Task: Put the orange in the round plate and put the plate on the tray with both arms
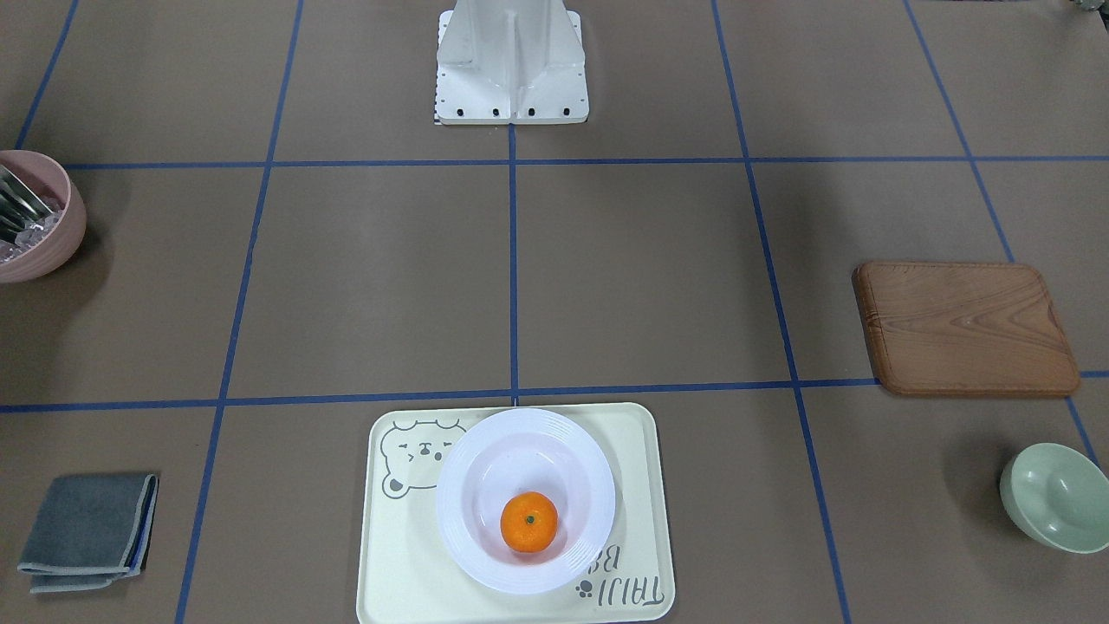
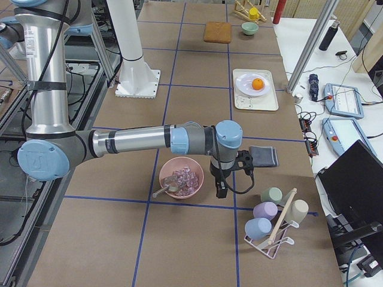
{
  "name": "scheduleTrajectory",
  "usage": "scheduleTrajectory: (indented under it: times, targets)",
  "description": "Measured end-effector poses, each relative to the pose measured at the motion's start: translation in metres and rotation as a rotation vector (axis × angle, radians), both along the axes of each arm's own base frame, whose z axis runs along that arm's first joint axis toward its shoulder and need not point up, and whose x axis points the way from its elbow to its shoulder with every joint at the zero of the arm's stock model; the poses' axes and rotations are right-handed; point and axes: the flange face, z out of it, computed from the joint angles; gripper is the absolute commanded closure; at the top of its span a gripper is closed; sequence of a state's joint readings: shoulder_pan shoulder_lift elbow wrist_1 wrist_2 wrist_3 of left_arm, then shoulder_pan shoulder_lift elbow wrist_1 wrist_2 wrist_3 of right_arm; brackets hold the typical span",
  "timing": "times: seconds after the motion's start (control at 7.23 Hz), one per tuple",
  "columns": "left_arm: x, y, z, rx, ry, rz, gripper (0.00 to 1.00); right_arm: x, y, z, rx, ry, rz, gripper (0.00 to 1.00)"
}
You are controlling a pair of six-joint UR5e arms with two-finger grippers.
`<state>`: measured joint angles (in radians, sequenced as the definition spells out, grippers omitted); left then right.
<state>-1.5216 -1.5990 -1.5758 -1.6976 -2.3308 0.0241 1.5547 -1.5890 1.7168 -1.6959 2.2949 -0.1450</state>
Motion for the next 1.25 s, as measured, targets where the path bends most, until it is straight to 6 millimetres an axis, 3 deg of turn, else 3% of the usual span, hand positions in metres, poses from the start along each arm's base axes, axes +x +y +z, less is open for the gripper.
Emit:
scheduleTrajectory:
  times: [0.14,0.42,1.25]
  targets:
    - [-0.013,0.023,0.021,-0.007,-0.003,0.007,0.02,0.003,0.004,0.008,-0.013,-0.001,-0.001,0.0]
    - [-0.019,0.04,0.04,-0.03,-0.004,0.009,0.02,0.005,0.006,0.016,-0.028,-0.002,0.004,0.0]
    - [-0.019,0.034,0.032,-0.025,-0.006,0.006,0.02,0.005,0.008,0.018,-0.034,-0.006,0.009,0.0]
